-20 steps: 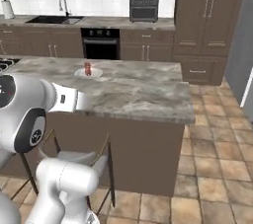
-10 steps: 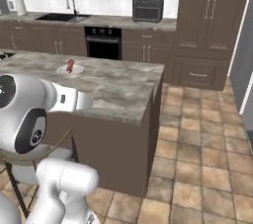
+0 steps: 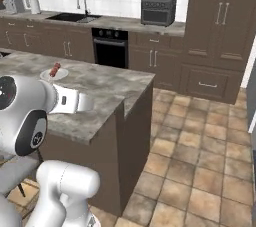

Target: Place the cold items (orange and pear) from the fridge in one tupperware on the dining counter. Place the warm items (hot dog and kebab skewer) in the stove area in another tupperware.

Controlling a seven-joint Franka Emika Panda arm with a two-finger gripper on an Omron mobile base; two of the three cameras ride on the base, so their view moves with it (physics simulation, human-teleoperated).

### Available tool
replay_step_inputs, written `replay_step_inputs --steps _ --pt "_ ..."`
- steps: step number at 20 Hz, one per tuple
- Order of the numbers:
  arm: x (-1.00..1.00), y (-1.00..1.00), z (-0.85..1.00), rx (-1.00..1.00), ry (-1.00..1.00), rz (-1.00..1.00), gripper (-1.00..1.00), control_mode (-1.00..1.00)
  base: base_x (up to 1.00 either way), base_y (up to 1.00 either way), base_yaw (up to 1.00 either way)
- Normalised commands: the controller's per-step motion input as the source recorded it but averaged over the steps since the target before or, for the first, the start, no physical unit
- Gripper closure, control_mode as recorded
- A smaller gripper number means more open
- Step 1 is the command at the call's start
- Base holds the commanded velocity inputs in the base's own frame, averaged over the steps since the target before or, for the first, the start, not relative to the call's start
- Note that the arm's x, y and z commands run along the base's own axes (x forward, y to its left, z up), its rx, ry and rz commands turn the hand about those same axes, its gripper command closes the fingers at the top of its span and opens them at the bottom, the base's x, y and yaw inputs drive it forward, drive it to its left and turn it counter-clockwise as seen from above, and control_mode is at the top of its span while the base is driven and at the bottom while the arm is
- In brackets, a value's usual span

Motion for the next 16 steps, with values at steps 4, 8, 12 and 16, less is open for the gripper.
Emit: replay_step_inputs --steps 4,8,12,16 --pt "0.0 0.0 0.0 0.0 0.0 0.0 -1.0 1.0 0.5 -0.86 0.32" --pt "0.0 0.0 0.0 0.0 0.0 0.0 -1.0 1.0 0.31 -0.99 0.31" --pt "0.0 0.0 0.0 0.0 0.0 0.0 -1.0 1.0 0.32 -0.97 0.32" --pt "0.0 0.0 0.0 0.0 0.0 0.0 -1.0 1.0 0.44 -0.91 0.38"
